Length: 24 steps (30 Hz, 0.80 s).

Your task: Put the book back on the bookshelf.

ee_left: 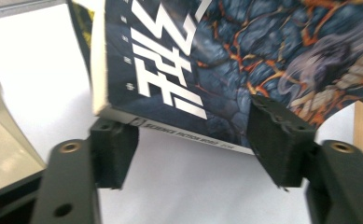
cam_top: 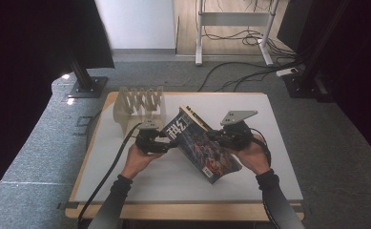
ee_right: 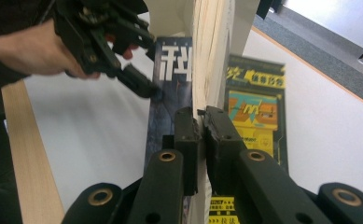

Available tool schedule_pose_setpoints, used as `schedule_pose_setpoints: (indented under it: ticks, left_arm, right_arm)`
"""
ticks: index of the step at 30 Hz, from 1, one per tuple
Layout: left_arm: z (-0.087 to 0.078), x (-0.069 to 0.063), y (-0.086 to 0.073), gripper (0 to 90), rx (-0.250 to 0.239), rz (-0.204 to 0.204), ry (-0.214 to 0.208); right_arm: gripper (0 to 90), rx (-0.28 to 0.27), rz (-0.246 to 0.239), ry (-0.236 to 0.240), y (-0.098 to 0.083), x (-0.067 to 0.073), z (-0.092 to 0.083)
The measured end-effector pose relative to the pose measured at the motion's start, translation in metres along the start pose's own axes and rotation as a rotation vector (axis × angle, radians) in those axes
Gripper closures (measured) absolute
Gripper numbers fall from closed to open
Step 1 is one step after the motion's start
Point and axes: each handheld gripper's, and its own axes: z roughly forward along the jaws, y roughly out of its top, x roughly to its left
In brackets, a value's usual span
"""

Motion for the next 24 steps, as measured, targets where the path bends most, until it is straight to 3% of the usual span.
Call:
schedule_pose_setpoints:
  ticks: [4,12,19,24]
  left_arm:
    - [-0.009,0.0,0.015,41.6,0.026,0.005,-0.016]
    - [-0.011,-0.004,0.037,48.9,0.131,0.026,0.021]
    - [-0.015,-0.003,0.05,59.7,0.209,-0.008,-0.016]
    - [-0.022,-0.01,0.061,66.5,0.223,0.031,-0.036]
  right_arm:
    - [82.3,-0.014,0.007,0.014,-0.003,0.0,0.001]
    - [82.3,-0.036,-0.014,0.042,-0.004,0.003,0.0]
    - [82.3,-0.042,-0.015,0.018,-0.007,0.001,-0.001]
    - [82.3,-0.042,-0.013,-0.016,-0.01,-0.002,-0.002]
